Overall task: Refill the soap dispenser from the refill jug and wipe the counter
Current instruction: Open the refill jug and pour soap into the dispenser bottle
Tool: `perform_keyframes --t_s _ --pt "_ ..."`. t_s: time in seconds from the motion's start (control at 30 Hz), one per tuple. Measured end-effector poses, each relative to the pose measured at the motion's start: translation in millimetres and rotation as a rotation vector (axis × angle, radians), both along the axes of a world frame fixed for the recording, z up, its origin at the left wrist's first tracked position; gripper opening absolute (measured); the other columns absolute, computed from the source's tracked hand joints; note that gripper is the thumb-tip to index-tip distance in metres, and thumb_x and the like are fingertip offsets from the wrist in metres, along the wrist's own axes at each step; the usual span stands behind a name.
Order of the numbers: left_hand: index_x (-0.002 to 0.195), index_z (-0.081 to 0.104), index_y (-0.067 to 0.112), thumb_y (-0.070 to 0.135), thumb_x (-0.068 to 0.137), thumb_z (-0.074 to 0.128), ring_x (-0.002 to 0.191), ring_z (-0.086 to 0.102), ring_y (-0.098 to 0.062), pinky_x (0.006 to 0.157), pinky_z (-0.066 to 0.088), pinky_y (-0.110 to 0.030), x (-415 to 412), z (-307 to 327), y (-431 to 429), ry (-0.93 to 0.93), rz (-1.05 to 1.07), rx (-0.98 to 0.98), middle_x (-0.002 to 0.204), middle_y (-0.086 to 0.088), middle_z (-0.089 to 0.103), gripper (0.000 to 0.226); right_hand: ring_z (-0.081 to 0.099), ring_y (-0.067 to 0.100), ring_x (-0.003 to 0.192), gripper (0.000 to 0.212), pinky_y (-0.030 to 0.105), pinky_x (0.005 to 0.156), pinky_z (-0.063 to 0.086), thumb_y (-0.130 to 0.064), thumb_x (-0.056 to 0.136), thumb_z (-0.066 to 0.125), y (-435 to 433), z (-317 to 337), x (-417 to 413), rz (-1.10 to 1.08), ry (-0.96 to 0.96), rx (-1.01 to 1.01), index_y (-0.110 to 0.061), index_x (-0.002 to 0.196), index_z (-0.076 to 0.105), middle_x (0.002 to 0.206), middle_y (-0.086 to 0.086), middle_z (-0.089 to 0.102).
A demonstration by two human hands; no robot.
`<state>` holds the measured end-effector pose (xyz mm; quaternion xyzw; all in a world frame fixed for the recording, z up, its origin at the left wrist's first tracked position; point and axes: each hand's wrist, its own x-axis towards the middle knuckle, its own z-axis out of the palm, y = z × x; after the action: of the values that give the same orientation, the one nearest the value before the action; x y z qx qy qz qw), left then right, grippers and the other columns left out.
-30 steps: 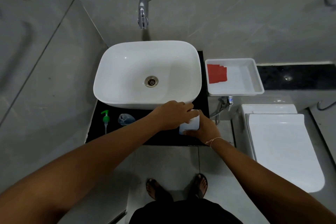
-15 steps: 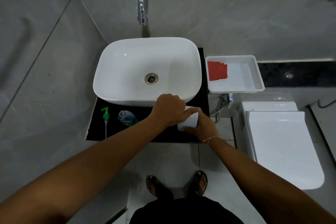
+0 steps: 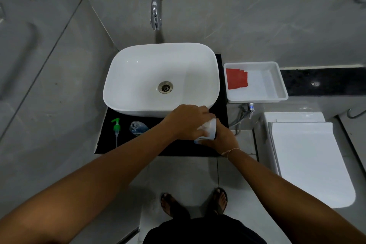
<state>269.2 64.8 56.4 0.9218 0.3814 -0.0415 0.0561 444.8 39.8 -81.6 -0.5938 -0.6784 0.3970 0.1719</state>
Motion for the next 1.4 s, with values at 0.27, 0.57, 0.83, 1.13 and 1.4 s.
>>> perform_keyframes --t_s 0.27,0.57,0.83,1.13,1.4 --pt "0.125 0.060 0.014 0.039 0.094 0.062 0.101 0.066 -0.026 0.076 0.052 -0.036 6 -2 1 0.017 0.008 0.040 0.120 -0.008 0.065 0.040 0.056 0.024 0.120 0.085 0.042 0.106 0.043 -0.048 0.068 0.083 -1 0 2 -0.020 0.014 -0.010 -0.017 0.135 0.042 0.130 0.007 0.059" --pt "0.086 0.062 0.014 0.051 0.088 0.064 0.067 0.057 -0.017 0.059 0.047 -0.032 -18 -29 -23 -0.443 0.599 0.057 0.080 -0.002 0.063 0.038 0.061 0.015 0.107 0.080 0.030 0.089 0.050 -0.049 0.058 0.087 -5 3 3 -0.085 0.132 0.026 -0.030 0.124 0.048 0.116 -0.005 0.064" --pt "0.119 0.068 0.016 0.031 0.085 0.075 0.104 0.064 -0.030 0.081 0.053 -0.038 -45 -122 -59 -0.364 0.986 -0.287 0.121 -0.008 0.061 0.037 0.062 0.010 0.102 0.077 0.027 0.083 0.051 -0.051 0.054 0.088 -7 -3 3 -0.110 0.132 0.019 -0.038 0.118 0.048 0.107 -0.016 0.064" --pt "0.128 0.065 0.018 0.032 0.081 0.080 0.108 0.064 -0.031 0.085 0.052 -0.035 -58 -155 -66 -0.478 1.134 -0.279 0.129 -0.009 0.059 0.051 0.061 -0.001 0.100 0.077 0.028 0.081 0.056 -0.060 0.053 0.086 -10 -4 2 -0.119 0.158 0.027 -0.048 0.118 0.046 0.107 -0.027 0.063" --pt "0.110 0.061 0.013 0.023 0.068 0.090 0.106 0.060 -0.029 0.084 0.051 -0.039 -138 -151 -114 -0.806 1.530 -0.146 0.109 -0.008 0.061 0.052 0.058 -0.012 0.099 0.077 0.004 0.073 0.047 -0.059 0.049 0.089 -13 3 -3 -0.149 0.163 0.007 -0.055 0.113 0.046 0.105 -0.036 0.061"
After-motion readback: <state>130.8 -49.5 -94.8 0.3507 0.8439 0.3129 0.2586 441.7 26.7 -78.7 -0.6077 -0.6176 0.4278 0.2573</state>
